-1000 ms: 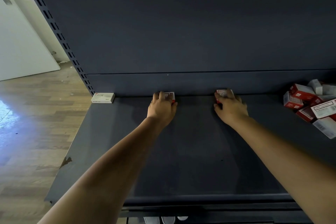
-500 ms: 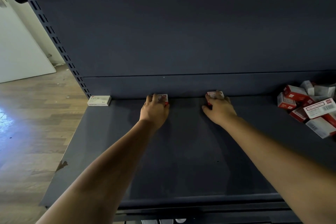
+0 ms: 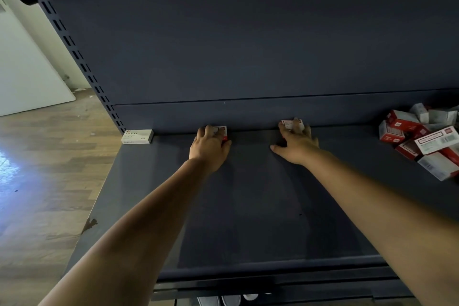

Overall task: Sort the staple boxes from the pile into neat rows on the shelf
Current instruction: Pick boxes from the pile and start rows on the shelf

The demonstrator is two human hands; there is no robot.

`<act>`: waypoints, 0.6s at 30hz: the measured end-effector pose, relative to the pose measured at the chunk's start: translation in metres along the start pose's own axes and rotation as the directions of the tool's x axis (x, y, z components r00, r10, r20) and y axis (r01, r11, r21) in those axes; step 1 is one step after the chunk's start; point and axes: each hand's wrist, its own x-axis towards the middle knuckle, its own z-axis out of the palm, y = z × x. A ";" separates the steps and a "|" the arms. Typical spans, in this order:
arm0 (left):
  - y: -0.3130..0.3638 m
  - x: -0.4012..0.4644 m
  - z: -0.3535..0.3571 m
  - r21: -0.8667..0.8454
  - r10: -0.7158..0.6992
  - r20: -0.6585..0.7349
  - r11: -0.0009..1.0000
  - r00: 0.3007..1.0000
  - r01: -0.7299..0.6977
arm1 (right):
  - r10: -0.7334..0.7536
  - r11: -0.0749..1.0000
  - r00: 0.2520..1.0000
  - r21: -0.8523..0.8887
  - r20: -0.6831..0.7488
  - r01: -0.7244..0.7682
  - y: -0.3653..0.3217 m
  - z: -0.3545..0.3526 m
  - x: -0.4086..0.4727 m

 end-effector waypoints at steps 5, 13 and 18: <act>0.003 -0.004 -0.003 0.101 0.062 -0.014 0.993 0.998 -0.061 | -0.017 1.000 0.998 0.000 -0.061 0.017 0.001 0.000 -0.004; 0.053 -0.018 0.007 0.131 0.097 0.075 0.986 0.992 -0.106 | -0.113 0.988 0.991 0.099 -0.071 0.120 0.036 -0.001 -0.017; 0.071 -0.023 0.003 0.129 0.060 0.009 0.990 0.998 -0.060 | -0.201 0.973 0.979 0.121 0.033 0.196 0.046 -0.010 -0.019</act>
